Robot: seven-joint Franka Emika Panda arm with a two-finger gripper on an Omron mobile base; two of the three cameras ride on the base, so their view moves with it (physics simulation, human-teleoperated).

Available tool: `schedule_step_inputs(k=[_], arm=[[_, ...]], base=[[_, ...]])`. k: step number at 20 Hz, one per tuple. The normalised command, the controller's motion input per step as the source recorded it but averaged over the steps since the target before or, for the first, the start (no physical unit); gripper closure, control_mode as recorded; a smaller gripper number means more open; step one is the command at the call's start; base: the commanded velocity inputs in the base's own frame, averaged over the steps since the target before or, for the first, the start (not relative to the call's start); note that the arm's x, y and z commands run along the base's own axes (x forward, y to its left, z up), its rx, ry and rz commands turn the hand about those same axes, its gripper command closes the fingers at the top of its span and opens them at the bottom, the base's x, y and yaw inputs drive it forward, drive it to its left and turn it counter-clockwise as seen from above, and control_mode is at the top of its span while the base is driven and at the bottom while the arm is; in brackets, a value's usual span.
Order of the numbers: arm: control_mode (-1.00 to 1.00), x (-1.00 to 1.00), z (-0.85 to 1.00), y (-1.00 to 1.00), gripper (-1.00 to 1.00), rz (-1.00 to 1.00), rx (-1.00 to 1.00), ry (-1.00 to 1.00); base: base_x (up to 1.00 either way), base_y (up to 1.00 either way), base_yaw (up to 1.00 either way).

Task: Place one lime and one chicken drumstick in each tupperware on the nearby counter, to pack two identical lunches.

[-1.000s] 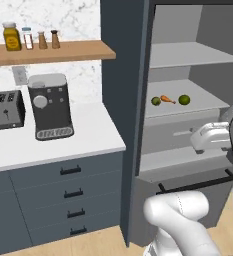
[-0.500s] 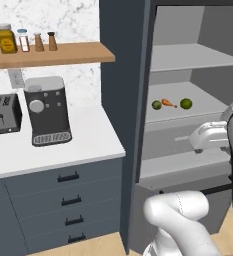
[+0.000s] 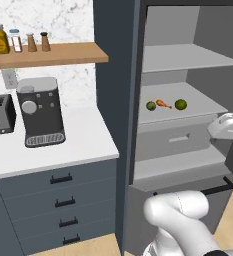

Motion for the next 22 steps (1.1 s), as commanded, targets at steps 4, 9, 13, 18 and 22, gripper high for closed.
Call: schedule_step_inputs(k=[4,9,13,18,22], arm=[[-1.00,0.38,0.00,-0.89,-1.00,0.07,0.05,0.00],[-1.00,0.43,0.00,-0.60,-1.00,0.05,-0.04,-0.02],[-1.00,0.46,-0.15,-0.45,-1.00,0.00,-0.02,-0.14],[-1.00,0.86,-0.14,-0.07,-1.00,0.00,-0.03,-0.14],[-1.00,1.00,-0.19,0.12,-1.00,-0.03,-0.04,-0.09]], base=[[0.00,0.00,0.00],[0.00,0.00,0.00],[0.00,0.00,0.00],[0.00,0.00,0.00],[0.00,0.00,0.00]])
